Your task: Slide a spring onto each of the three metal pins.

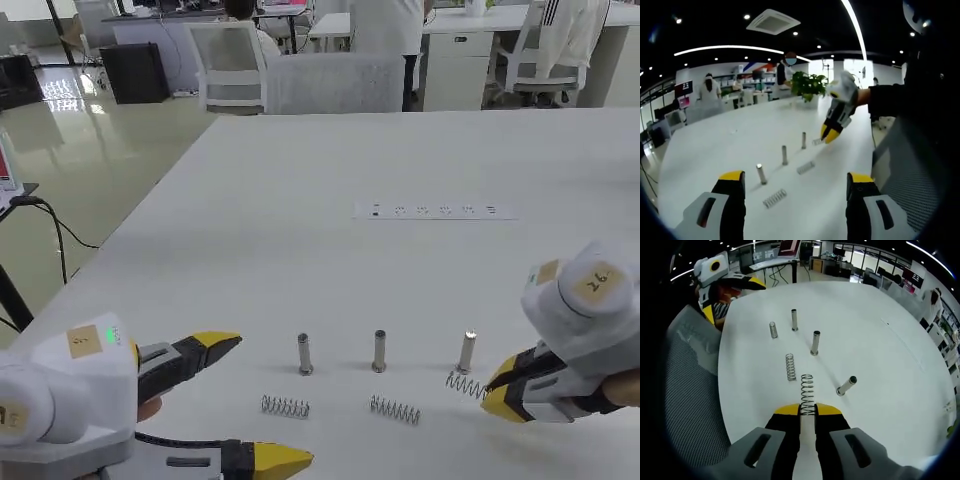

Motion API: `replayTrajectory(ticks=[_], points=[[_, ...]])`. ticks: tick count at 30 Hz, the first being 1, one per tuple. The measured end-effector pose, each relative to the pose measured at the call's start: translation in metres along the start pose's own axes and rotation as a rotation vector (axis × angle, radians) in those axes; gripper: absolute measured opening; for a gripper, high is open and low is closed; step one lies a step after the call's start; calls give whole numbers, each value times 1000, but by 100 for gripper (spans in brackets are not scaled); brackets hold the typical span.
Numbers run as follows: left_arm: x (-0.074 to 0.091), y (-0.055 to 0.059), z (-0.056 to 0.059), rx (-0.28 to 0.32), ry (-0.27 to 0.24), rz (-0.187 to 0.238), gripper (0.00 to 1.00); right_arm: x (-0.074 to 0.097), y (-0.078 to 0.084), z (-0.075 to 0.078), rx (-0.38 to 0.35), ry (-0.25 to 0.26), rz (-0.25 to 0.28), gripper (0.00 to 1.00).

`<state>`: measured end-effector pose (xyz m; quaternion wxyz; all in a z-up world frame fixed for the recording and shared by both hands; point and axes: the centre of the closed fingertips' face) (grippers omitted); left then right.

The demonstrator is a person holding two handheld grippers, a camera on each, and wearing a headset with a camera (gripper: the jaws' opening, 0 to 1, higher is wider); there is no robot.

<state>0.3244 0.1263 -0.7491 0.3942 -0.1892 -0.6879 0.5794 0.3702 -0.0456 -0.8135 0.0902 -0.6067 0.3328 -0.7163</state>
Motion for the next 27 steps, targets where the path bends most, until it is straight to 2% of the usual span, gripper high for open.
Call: replayTrajectory(ticks=[11, 19, 27], points=[[-10, -12, 5, -32, 37, 10, 77, 4, -24, -8, 62, -10, 18, 7], [-14, -15, 8, -46, 59, 7, 75, 7, -35, -12, 97, -14, 21, 7], [-24, -24, 11, -65, 85, 11, 72, 9, -48, -18, 138, -22, 29, 7]])
Point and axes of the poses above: the centre of the closed fingertips' face, and the gripper's own axes: x roughly backward along the fingers, z roughly to its right, y roughly out of its underside, and after that the axes turned 1 degree about z, right-handed
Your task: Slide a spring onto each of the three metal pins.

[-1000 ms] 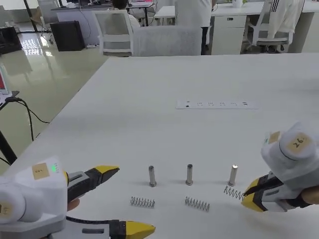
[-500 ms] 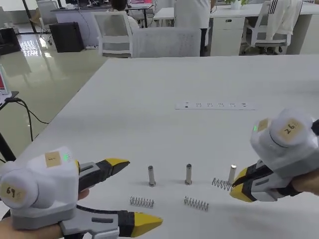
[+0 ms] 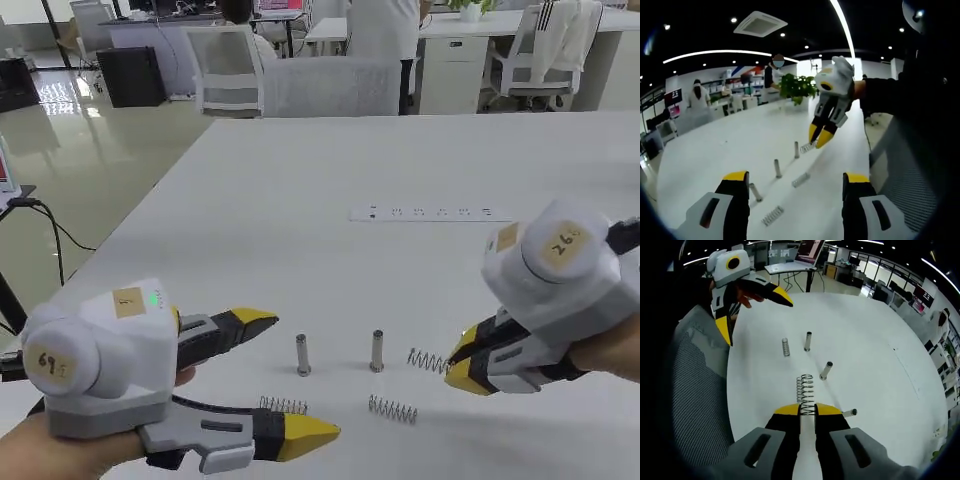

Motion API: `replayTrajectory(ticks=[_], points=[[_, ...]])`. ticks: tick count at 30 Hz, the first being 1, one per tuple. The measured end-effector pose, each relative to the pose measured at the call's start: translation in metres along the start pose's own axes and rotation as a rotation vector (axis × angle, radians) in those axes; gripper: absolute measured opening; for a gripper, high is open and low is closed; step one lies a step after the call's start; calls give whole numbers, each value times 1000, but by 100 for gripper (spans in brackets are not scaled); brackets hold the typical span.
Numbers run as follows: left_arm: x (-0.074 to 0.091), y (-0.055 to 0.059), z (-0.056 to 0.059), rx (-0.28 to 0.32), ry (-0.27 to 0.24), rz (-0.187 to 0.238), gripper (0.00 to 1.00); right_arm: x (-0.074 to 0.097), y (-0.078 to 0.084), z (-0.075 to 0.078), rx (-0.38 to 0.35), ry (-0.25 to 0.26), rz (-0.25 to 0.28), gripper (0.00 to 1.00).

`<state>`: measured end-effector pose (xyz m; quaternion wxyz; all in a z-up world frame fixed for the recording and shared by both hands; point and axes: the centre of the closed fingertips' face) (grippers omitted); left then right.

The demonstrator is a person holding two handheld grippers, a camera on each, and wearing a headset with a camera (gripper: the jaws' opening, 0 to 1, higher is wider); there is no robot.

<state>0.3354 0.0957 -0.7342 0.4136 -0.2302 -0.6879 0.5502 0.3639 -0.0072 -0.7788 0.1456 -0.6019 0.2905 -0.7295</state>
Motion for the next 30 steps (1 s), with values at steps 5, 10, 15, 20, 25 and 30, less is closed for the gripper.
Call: replayTrajectory(ticks=[5, 10, 15, 20, 25, 30], points=[[-7, -2, 3, -8, 18, -3, 71, 0, -8, -4, 24, -6, 3, 7], [-12, -3, 7, -13, 36, -3, 69, 1, -12, -5, 41, -9, 4, 7], [-17, -3, 10, -10, 48, -1, 66, 1, -18, -8, 63, -17, 3, 7], [-20, -5, 11, -14, 57, 2, 64, 1, -25, -11, 82, -23, 7, 7], [-24, -7, 12, -15, 64, 5, 62, 0, -29, -14, 104, -30, 8, 7], [-26, -6, 13, -12, 69, 6, 59, 0, -31, -16, 117, -34, 8, 7]])
Point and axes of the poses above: the centre of the closed fingertips' face, and the gripper's own axes: x roughly backward along the fingers, z roughly to its right, y roughly out of its underside, and after that the axes turned 1 degree about z, right-handed
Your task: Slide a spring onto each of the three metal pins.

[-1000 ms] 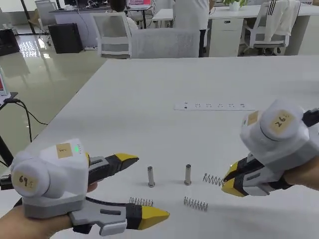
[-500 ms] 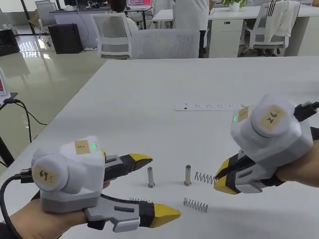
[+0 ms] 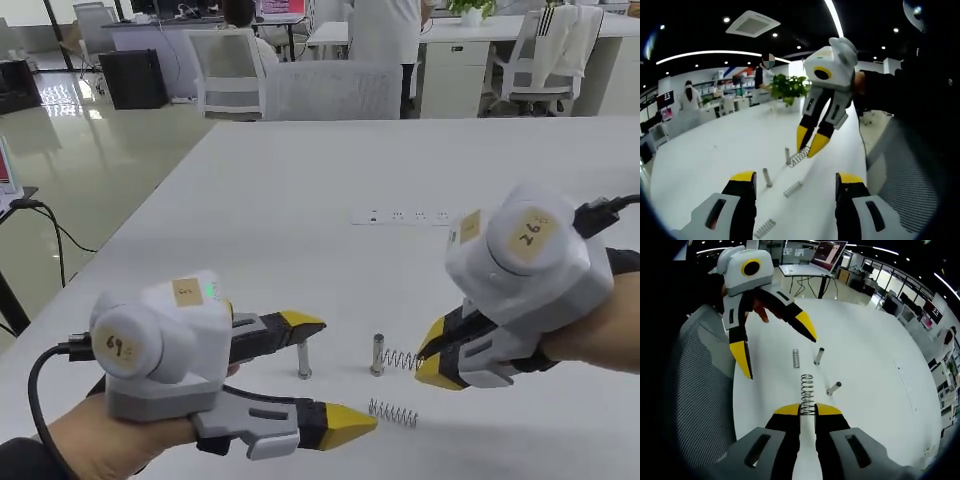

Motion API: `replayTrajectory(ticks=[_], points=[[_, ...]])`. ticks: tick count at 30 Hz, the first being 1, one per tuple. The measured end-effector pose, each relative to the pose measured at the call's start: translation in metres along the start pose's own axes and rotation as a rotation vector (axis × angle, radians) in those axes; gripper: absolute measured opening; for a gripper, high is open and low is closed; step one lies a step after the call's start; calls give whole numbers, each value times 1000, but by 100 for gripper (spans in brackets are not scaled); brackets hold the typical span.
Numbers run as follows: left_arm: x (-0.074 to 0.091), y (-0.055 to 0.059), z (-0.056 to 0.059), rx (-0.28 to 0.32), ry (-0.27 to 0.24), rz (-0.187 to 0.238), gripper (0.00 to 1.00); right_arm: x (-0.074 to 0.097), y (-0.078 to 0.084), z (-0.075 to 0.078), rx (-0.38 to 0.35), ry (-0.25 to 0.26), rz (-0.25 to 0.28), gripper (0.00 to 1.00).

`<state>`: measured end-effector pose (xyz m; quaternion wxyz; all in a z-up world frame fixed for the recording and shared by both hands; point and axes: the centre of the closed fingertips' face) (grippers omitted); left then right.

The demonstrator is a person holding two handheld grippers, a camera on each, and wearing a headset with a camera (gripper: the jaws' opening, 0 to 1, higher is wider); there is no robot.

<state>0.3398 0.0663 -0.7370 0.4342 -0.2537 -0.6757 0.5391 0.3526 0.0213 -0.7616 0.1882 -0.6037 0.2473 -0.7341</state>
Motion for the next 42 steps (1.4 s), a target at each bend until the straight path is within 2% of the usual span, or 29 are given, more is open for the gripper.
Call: replayTrajectory(ticks=[15, 23, 33, 36, 42], points=[[-1, -1, 3, 12, 11, 18, 47, -1, -12, -11, 55, -38, 7, 7], [-1, -2, 6, 11, 23, 30, 36, -2, -15, -16, 75, -56, 12, 7], [-3, 0, 12, 1, 48, 29, 27, -3, -15, -21, 95, -80, 13, 7], [-3, 0, 14, 2, 61, 30, 24, -3, -17, -28, 100, -120, 24, 7], [-4, 2, 19, 6, 84, 26, 20, -3, -16, -32, 115, -143, 23, 7]])
Point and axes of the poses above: the centre of the closed fingertips' face, and the gripper's own axes: x roughly backward along the fingers, z roughly to its right, y roughly out of its underside, and after that the axes turned 1 degree about z, right-handed
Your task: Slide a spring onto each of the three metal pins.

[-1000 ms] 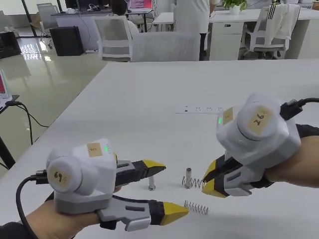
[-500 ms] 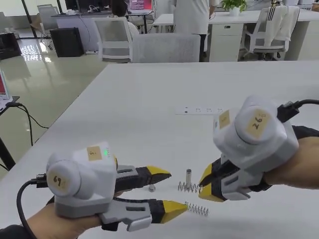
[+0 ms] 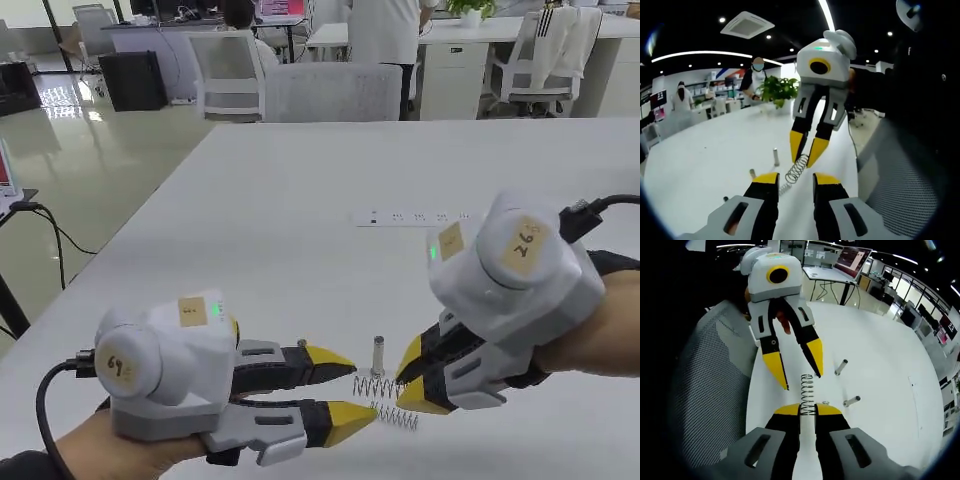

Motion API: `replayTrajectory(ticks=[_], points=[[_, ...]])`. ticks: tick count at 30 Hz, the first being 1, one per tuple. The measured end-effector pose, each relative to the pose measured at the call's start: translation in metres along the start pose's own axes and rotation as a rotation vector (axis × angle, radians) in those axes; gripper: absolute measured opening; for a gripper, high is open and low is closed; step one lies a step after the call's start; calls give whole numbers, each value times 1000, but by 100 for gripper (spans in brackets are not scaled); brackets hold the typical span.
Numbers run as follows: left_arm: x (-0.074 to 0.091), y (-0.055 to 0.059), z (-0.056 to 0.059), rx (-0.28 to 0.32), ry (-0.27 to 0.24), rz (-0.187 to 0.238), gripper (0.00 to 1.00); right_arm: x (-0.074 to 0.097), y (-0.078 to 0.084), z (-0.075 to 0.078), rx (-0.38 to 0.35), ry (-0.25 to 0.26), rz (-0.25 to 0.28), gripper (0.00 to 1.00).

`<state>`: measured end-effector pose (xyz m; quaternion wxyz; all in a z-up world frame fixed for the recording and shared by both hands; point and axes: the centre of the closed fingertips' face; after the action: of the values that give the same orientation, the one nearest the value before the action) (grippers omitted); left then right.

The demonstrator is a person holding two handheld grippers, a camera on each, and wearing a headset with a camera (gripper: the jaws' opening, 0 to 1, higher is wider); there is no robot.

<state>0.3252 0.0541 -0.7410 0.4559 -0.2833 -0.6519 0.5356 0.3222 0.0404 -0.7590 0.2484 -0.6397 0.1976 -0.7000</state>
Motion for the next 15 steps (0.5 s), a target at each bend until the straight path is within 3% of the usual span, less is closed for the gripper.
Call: replayTrajectory(ticks=[15], points=[[-2, 2, 8, 1, 41, -5, 8, 3, 2, -8, 38, -51, 0, 7]])
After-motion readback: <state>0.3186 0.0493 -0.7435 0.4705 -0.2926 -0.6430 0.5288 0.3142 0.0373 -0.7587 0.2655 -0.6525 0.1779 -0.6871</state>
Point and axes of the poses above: the centre of the closed fingertips' face, and the gripper's own axes: x roughly backward along the fingers, z roughly to its right, y roughly out of its underside, and after that the axes turned 1 degree about z, right-handed
